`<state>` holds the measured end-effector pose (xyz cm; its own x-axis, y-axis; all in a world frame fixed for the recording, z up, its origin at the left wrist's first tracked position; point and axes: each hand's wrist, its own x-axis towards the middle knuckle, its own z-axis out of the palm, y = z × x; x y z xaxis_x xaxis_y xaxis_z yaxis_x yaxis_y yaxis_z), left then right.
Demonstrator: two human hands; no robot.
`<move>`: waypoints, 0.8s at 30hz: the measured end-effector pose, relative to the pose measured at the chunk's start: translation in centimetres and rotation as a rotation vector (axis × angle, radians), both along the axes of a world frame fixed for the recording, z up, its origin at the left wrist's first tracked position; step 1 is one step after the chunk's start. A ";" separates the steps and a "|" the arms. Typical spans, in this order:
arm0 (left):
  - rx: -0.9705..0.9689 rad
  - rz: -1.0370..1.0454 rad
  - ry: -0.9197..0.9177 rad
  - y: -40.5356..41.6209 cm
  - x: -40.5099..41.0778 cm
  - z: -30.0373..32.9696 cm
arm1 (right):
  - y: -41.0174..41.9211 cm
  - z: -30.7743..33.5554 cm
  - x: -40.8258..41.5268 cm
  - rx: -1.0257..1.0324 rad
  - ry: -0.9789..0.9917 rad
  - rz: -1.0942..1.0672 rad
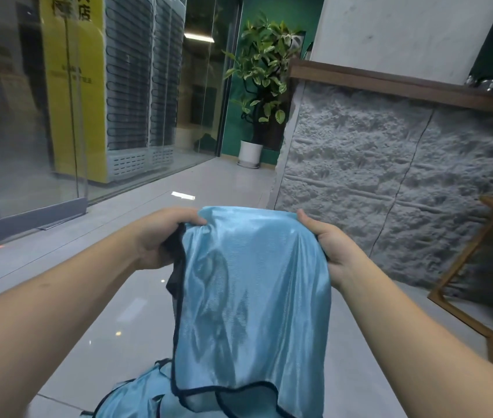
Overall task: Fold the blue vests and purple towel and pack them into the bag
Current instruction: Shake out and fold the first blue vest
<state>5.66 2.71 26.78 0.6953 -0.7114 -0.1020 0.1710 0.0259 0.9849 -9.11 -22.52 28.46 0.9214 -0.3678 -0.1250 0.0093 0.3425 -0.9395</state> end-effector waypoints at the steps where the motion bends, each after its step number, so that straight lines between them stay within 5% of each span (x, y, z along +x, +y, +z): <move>1: -0.026 -0.007 0.028 -0.2 -0.1 0.2 | -0.1 -0.3 0.0 0.072 -0.030 -0.005; 5: -0.109 -0.020 0.128 -0.9 -0.4 0.8 | 0.3 -1.4 -0.5 0.123 -0.126 0.114; 11: -0.084 -0.015 0.047 -0.3 -0.5 1.8 | 1.1 -0.3 -0.3 -0.310 0.026 0.290; 14: -0.270 0.144 -0.049 0.7 0.6 1.2 | 0.8 0.4 0.2 -0.049 -0.126 0.141; 16: -0.361 0.226 0.133 0.3 0.2 0.2 | 1.0 -1.0 0.2 0.099 -0.093 0.152; 18: -0.373 0.200 0.297 0.6 -0.6 -2.2 | 1.9 -2.9 0.0 0.003 0.047 0.218; 21: -0.156 0.052 0.395 0.9 -0.7 -4.6 | 3.0 -4.0 0.3 -0.153 0.141 0.221; 24: -0.111 0.124 0.416 0.1 -0.6 -3.9 | 3.1 -3.9 0.5 -0.103 0.118 0.141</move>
<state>5.09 2.80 22.90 0.6919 -0.6479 -0.3188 0.5412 0.1730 0.8229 -8.56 -19.38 24.56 0.9458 -0.2532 -0.2034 -0.1441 0.2343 -0.9614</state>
